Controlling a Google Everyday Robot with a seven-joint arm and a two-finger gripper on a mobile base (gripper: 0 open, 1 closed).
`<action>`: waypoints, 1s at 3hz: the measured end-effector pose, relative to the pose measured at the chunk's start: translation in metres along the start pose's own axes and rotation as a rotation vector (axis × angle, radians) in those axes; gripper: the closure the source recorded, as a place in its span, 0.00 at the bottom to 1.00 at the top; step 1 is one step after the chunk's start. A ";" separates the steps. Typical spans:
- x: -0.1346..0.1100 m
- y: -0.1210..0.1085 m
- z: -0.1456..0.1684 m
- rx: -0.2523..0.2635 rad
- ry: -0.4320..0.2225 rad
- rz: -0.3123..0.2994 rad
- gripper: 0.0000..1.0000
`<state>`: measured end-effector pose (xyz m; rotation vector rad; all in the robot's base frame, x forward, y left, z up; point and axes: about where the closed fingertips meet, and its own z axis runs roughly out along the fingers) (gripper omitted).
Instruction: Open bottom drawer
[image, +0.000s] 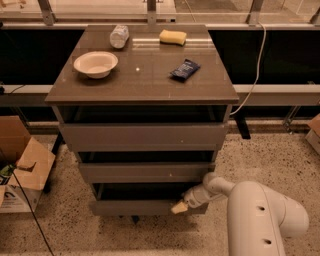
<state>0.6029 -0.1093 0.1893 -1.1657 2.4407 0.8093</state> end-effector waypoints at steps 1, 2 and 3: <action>0.000 0.000 0.000 0.000 0.000 0.000 0.70; 0.027 0.018 0.000 -0.018 0.061 0.021 0.72; 0.044 0.027 -0.003 -0.019 0.095 0.046 0.41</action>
Offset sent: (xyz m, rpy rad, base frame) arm -0.1425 -0.0406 -0.0258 -0.1695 0.2530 0.0623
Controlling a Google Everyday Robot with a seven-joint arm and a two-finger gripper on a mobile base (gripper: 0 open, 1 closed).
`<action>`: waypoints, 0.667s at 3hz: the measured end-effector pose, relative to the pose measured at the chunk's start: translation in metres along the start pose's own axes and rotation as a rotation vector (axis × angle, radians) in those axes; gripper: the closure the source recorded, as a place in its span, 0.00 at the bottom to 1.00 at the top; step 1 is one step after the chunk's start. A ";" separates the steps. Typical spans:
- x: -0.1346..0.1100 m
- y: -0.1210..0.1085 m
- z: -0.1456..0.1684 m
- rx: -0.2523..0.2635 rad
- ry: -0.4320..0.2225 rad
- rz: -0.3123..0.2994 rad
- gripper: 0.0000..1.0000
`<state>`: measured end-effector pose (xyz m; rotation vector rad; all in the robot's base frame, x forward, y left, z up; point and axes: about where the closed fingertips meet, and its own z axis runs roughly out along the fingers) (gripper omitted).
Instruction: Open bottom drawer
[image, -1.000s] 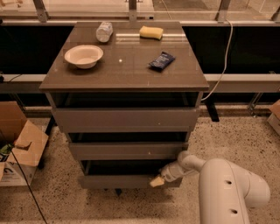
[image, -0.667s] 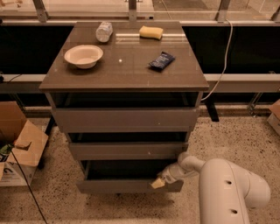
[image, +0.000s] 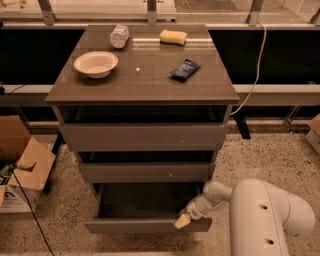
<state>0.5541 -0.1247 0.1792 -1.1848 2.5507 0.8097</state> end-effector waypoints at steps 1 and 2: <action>0.000 0.000 0.000 0.000 0.000 0.000 0.18; 0.001 0.002 0.003 -0.004 0.002 0.000 0.00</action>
Offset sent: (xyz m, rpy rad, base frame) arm 0.0000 0.0000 0.0000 0.0000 0.0000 0.0000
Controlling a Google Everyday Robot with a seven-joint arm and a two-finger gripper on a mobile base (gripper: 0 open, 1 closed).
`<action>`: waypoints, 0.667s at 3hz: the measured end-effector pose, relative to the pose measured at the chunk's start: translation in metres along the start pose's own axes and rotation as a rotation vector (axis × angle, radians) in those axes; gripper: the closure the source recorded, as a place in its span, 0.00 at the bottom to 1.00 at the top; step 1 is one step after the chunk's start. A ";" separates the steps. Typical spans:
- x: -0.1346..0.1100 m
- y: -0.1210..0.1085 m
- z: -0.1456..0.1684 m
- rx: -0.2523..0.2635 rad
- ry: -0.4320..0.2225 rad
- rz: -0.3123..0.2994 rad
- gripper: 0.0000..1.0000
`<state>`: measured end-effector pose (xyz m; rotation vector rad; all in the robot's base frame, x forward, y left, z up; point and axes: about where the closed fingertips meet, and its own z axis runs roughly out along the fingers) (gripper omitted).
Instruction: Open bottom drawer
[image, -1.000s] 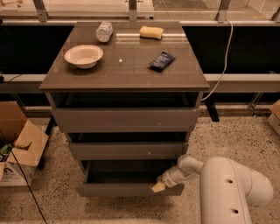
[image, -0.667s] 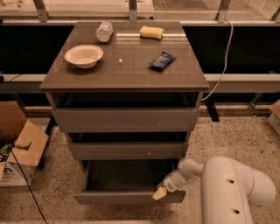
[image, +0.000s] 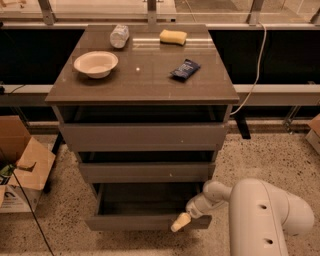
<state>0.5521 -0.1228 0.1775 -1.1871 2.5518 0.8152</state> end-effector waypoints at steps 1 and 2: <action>0.000 0.000 0.000 0.000 0.000 0.000 0.00; 0.025 0.013 0.011 -0.053 0.091 -0.012 0.00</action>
Offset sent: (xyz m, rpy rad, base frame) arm -0.0642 -0.0137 -0.0304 -0.0911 0.1868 0.1713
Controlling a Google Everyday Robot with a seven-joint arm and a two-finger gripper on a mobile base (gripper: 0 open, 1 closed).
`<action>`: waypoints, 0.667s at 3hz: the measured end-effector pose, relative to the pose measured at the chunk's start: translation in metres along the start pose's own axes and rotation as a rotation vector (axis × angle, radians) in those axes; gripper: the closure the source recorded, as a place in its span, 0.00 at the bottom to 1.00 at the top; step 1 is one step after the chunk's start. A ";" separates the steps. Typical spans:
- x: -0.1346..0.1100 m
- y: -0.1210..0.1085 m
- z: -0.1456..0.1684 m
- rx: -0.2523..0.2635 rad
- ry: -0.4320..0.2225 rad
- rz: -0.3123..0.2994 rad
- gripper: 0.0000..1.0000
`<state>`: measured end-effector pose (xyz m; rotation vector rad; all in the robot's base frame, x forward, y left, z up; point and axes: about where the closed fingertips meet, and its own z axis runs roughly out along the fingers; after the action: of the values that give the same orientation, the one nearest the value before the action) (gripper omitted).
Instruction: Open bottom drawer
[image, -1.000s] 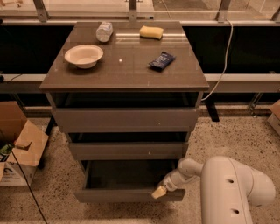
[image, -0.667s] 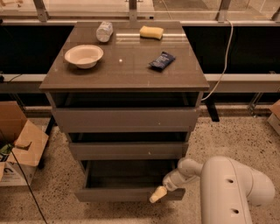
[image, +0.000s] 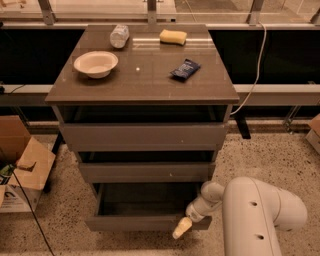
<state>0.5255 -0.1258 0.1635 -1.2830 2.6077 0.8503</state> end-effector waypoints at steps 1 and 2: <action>0.024 0.014 0.007 -0.041 0.077 0.001 0.00; 0.023 0.015 0.005 -0.041 0.077 0.001 0.00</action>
Offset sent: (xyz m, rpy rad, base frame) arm -0.0938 -0.0211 -0.0264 -0.1215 0.2184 0.1368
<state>0.4983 -0.1323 0.1584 -1.3517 2.6627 0.8762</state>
